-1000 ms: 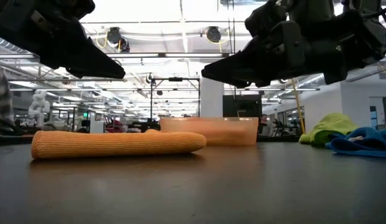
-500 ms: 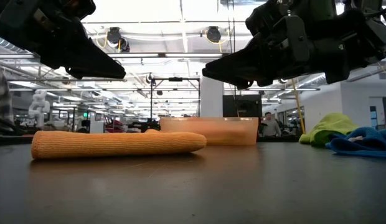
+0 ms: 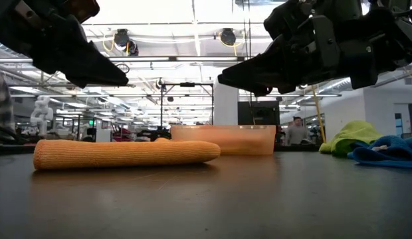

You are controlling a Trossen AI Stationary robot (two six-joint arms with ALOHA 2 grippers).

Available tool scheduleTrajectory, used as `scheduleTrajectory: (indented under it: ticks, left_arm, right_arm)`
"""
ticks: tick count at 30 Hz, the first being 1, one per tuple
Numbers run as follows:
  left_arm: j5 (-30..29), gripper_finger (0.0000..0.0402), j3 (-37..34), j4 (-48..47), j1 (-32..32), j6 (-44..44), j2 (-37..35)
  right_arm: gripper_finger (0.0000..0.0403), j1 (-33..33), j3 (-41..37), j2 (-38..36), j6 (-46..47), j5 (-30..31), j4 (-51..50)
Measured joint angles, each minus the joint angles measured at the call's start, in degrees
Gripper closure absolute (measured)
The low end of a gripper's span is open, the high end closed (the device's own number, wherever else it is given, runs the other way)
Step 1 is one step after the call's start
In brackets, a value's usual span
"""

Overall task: Fold microfiber towels
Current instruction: Put the orange towel in the orange bin

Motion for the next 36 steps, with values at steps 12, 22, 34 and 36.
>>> scheduleTrajectory:
  ticks: [12, 22, 34, 36]
  left_arm:
    - [0.8, 0.0314, -0.1, 4.0, 0.7, 2.2, 8.0]
    - [6.7, 0.0314, 0.2, 9.7, 0.7, 6.5, 8.6]
    - [6.7, 0.0314, 0.2, 9.6, 1.8, 13.8, 8.6]
    - [6.7, 0.0313, 0.2, 9.6, 2.2, 13.8, 8.6]
  right_arm:
    - [0.0283, 0.0, 0.0, 0.0, 0.1, 0.0, -0.6]
    - [0.0283, 0.0, 0.0, 0.0, -0.7, 0.0, -0.7]
    - [0.0283, -0.9, 0.0, 0.0, -1.2, 0.1, -0.7]
    - [0.0283, -0.9, 0.0, 0.0, -1.8, 0.1, -0.7]
